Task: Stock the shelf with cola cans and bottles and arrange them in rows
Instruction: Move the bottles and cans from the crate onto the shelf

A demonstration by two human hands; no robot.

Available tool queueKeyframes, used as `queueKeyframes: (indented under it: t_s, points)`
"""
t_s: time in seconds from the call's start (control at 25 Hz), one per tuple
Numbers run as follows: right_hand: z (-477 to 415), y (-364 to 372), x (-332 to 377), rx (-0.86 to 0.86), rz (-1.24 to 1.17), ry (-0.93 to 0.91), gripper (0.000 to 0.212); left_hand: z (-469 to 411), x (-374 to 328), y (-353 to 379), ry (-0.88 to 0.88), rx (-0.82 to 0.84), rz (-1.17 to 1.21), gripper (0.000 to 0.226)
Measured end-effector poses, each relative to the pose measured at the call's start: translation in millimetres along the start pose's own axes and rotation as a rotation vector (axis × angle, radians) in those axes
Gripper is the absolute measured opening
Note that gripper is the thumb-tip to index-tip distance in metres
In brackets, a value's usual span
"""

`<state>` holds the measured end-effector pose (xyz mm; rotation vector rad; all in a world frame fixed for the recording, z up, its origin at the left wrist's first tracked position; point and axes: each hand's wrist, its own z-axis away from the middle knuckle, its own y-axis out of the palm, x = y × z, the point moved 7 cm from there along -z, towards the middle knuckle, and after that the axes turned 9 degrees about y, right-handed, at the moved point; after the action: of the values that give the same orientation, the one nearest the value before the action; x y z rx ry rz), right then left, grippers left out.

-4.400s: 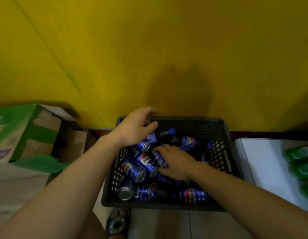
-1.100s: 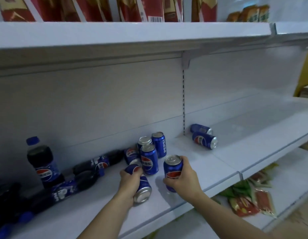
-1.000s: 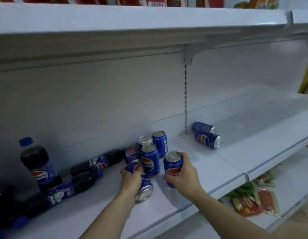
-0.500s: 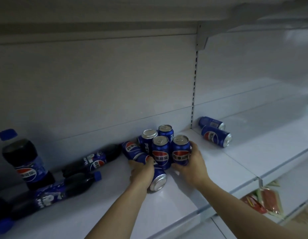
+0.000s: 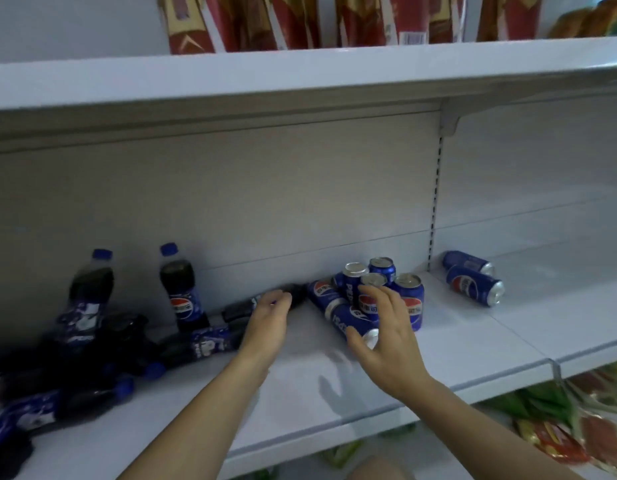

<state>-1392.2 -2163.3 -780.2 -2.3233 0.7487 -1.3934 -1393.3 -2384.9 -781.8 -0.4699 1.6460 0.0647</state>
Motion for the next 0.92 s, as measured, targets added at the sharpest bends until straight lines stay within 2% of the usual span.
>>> queueKeyframes:
  t_s: [0.16, 0.28, 0.56, 0.92]
  points:
    - [30.5, 41.2, 95.7, 0.155, -0.136, -0.197, 0.064, 53.4, -33.3, -99.5, 0.254, -0.188, -0.064, 0.028]
    - [63.3, 73.5, 156.2, 0.24, -0.229, -0.281, 0.062, 107.5, -36.5, -168.1, 0.316, -0.327, -0.088, 0.025]
    - [169.0, 146.1, 280.2, 0.56, -0.406, -0.459, 0.064, 260.0, 1.1, -314.9, 0.268, -0.716, -0.106, 0.021]
    - [287.5, 224.8, 373.3, 0.919, -0.572, -0.669, 0.063, 398.6, 38.4, -411.5, 0.097, -1.086, -0.285, 0.022]
